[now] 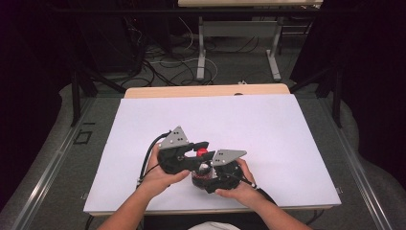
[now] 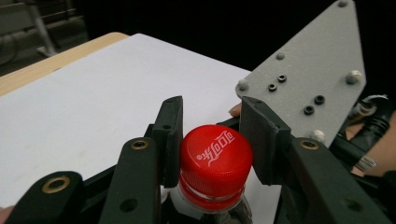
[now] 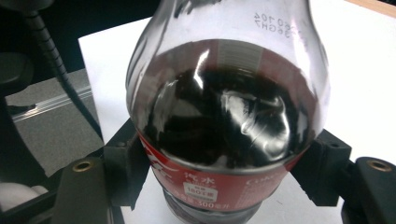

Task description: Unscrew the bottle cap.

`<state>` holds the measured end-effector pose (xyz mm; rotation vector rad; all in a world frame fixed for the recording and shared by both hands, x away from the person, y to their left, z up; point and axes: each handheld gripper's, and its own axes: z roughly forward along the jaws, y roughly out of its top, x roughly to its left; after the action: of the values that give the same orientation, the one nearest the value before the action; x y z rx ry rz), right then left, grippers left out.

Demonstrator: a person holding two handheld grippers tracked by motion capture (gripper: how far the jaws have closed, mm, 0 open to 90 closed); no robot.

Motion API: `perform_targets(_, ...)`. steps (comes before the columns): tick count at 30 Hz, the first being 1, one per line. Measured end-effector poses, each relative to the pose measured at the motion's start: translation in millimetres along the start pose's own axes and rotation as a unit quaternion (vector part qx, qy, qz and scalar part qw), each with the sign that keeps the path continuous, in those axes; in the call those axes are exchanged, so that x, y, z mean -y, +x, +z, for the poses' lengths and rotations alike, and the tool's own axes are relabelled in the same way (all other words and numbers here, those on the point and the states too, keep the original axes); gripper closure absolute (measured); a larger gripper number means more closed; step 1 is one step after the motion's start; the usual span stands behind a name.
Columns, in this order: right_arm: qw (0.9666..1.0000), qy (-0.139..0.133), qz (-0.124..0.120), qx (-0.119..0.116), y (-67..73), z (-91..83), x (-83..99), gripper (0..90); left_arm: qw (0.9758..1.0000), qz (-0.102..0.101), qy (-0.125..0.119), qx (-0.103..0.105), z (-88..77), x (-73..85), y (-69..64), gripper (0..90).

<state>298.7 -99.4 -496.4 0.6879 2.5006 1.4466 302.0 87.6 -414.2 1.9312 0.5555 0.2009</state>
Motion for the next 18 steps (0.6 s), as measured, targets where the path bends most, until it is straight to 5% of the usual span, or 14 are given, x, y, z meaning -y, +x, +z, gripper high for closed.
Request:
perform_targets(1,1.0,0.003,0.005,0.003,0.0,-0.6,-0.3,29.3,0.9998,-0.011,-0.002,-0.019,1.1,-0.6,-3.4,61.0)
perform_targets(7,0.9998,0.001,0.005,0.018,-2.2,-0.3,0.5,29.3,0.9983,-0.032,-0.004,-0.049,3.4,-3.5,-7.1,61.1)
perform_targets(18,0.9994,-0.002,0.014,0.03,-5.9,-0.7,1.5,29.3,0.9971,-0.044,-0.004,-0.062,-0.9,-10.5,-6.1,61.1)
